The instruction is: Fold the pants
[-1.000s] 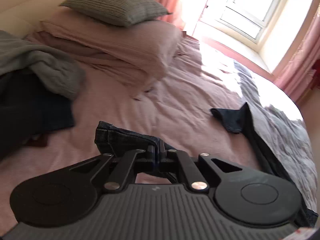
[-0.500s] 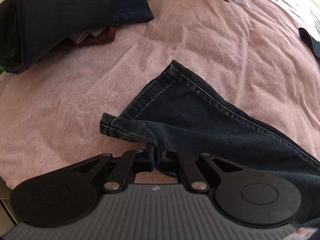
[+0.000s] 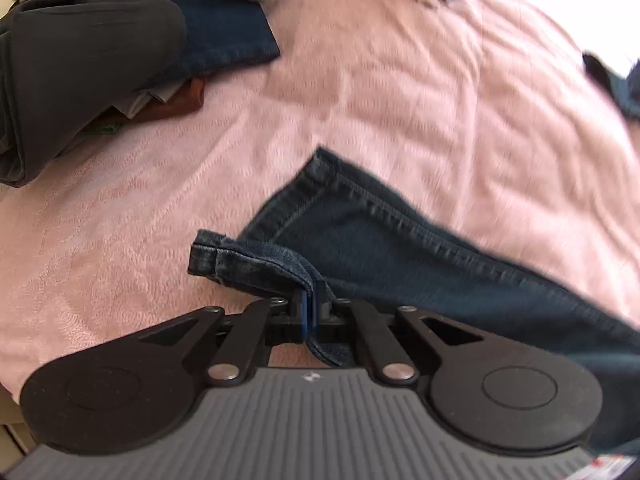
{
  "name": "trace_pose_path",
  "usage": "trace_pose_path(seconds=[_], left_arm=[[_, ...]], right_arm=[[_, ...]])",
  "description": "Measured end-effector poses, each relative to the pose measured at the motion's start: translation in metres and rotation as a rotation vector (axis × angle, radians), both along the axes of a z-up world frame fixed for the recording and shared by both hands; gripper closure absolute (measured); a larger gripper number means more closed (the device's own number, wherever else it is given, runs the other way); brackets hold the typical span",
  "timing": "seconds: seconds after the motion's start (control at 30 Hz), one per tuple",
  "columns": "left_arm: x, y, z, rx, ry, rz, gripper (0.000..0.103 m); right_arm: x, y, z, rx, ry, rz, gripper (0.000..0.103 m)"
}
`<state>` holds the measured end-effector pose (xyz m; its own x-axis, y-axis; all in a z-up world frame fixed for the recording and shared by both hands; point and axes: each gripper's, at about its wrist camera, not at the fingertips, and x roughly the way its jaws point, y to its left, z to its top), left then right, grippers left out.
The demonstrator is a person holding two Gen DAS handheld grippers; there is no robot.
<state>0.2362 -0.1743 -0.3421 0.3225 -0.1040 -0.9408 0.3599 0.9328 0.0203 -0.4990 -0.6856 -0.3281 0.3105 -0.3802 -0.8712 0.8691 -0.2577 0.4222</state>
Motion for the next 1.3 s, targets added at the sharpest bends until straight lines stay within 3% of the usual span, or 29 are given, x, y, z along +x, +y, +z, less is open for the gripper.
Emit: trace_pose_path(seconds=[0.13, 0.2, 0.23, 0.33, 0.4, 0.5, 0.57, 0.63, 0.7, 0.83, 0.87, 0.97, 1.07, 1.13, 1.2, 1.3], left_arm=[[0.004, 0.032, 0.037, -0.160, 0.012, 0.041, 0.101], [-0.005, 0.045, 0.046, -0.173, 0.019, 0.019, 0.101], [-0.011, 0.049, 0.047, -0.164, 0.014, -0.008, 0.101], [-0.024, 0.058, 0.031, -0.080, -0.016, -0.037, 0.101], [-0.028, 0.063, 0.010, -0.062, 0.012, -0.043, 0.101], [-0.034, 0.067, -0.011, -0.018, 0.016, -0.105, 0.094], [-0.038, 0.076, -0.010, -0.036, -0.002, -0.108, 0.091], [-0.036, 0.090, -0.003, -0.095, -0.009, -0.074, 0.090], [-0.031, 0.100, 0.002, -0.153, -0.019, -0.050, 0.080], [-0.010, 0.103, -0.007, -0.205, -0.020, 0.006, 0.057], [-0.003, 0.101, -0.013, -0.205, -0.007, 0.024, 0.056], [0.010, 0.094, -0.029, -0.206, 0.018, 0.084, 0.103], [0.001, 0.100, -0.008, -0.262, -0.108, 0.031, 0.101], [0.005, 0.106, -0.008, -0.182, -0.093, 0.049, 0.099], [0.019, 0.116, -0.013, -0.052, -0.077, 0.141, 0.097], [0.035, 0.123, 0.003, 0.012, -0.119, 0.253, 0.092]], right_arm=[[-0.053, 0.059, 0.062, -0.312, -0.274, -0.017, 0.101], [-0.090, 0.103, 0.076, -0.339, -0.278, -0.077, 0.101], [-0.107, 0.124, 0.069, -0.299, -0.281, -0.128, 0.101], [-0.140, 0.169, 0.020, -0.109, -0.202, -0.235, 0.101], [-0.153, 0.186, -0.023, 0.017, -0.140, -0.277, 0.101], [-0.161, 0.199, -0.053, 0.065, -0.126, -0.338, 0.098], [-0.157, 0.198, -0.048, 0.061, -0.083, -0.305, 0.095], [-0.152, 0.192, -0.036, 0.066, 0.005, -0.232, 0.083], [-0.148, 0.189, -0.025, 0.068, 0.115, -0.195, 0.059], [-0.141, 0.200, -0.013, 0.064, 0.162, -0.227, 0.052], [-0.140, 0.201, -0.013, 0.065, 0.159, -0.246, 0.052], [-0.132, 0.199, -0.012, 0.069, 0.179, -0.293, 0.052], [-0.124, 0.194, -0.003, 0.043, 0.256, -0.329, 0.052], [-0.109, 0.190, 0.015, -0.041, 0.337, -0.309, 0.052], [-0.080, 0.185, 0.034, -0.149, 0.394, -0.193, 0.052], [-0.017, 0.173, 0.052, -0.251, 0.416, 0.034, 0.052]])
